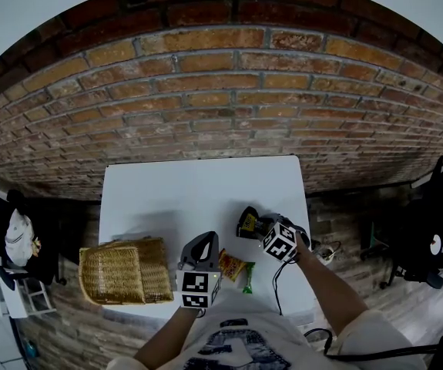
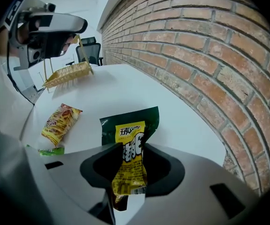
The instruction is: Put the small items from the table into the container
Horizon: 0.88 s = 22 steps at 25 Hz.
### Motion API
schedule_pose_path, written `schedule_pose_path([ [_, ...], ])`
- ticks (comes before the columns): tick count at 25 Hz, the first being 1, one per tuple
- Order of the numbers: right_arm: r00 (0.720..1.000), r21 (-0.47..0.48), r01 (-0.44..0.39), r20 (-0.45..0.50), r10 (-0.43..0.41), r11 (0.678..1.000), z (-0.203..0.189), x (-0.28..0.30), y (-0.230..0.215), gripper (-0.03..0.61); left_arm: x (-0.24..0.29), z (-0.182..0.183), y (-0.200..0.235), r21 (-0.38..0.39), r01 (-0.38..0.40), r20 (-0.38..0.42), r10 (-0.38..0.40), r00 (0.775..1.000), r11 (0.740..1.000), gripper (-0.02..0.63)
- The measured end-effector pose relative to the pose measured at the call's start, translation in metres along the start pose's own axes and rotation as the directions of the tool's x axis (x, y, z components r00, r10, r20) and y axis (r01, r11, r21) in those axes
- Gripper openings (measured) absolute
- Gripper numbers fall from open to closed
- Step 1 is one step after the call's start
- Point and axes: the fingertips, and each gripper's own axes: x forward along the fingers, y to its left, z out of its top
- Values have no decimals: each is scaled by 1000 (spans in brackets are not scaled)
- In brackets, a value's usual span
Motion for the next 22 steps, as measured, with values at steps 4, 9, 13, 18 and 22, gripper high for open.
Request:
schedule_pose_path([
  [4,999,10,31,11,-31,999,0,-4,-3,87,-4,0,1,1,-11,1,11,1000,1000,52],
  [9,999,17,47,17,-48,999,-3,-9,-3,63,-13,0,3,2,-26,9,26,1000,1000,52],
  [13,998,42,56,27,-57,998,-4,-16,0,60,-24,2,2,5,-38,21,38,999,999,52],
  [18,996,67,74,54,-78,995,0,-31,8,59,-40,3,-1,9,-43,35,43,998,999,52],
  [22,992,99,98,73,-106,990,6,-46,13,60,-51,7,-3,25,-38,52,36,998,999,52],
])
